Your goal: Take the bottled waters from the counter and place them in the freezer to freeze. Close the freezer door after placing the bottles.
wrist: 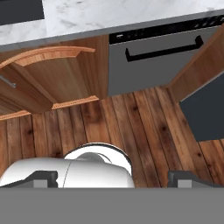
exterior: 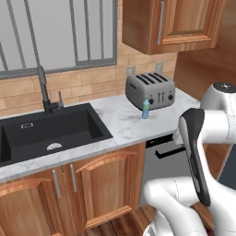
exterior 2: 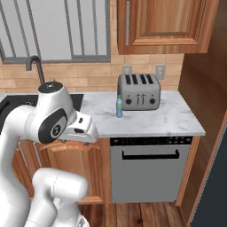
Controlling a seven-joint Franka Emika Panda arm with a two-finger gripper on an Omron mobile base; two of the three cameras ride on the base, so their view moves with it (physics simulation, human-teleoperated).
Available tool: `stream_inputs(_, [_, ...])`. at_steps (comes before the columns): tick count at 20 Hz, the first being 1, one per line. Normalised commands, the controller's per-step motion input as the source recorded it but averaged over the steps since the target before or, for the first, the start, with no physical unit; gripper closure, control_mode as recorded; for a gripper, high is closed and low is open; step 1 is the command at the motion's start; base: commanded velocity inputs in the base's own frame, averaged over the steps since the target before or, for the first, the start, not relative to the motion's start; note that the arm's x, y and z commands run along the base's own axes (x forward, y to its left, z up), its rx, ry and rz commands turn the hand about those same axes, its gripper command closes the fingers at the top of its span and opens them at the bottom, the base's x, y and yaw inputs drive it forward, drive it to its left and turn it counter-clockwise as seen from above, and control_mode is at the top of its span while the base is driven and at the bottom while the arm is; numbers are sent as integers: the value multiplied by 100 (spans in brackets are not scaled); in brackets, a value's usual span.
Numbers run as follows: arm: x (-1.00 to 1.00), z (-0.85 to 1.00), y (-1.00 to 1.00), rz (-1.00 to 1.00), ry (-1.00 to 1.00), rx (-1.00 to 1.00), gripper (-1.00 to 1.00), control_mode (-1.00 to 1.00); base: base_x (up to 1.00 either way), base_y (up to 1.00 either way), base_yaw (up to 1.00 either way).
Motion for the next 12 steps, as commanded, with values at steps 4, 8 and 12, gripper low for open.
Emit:
stream_inputs(4, [0, 0, 0, 0, 0, 0, -100, 100, 64, 0, 0])
stream_inputs(8, [0, 0, 0, 0, 0, 0, -100, 100, 54, 5, 0])
stream_inputs(12, [0, 0, 0, 0, 0, 0, -100, 100, 44, 0, 0])
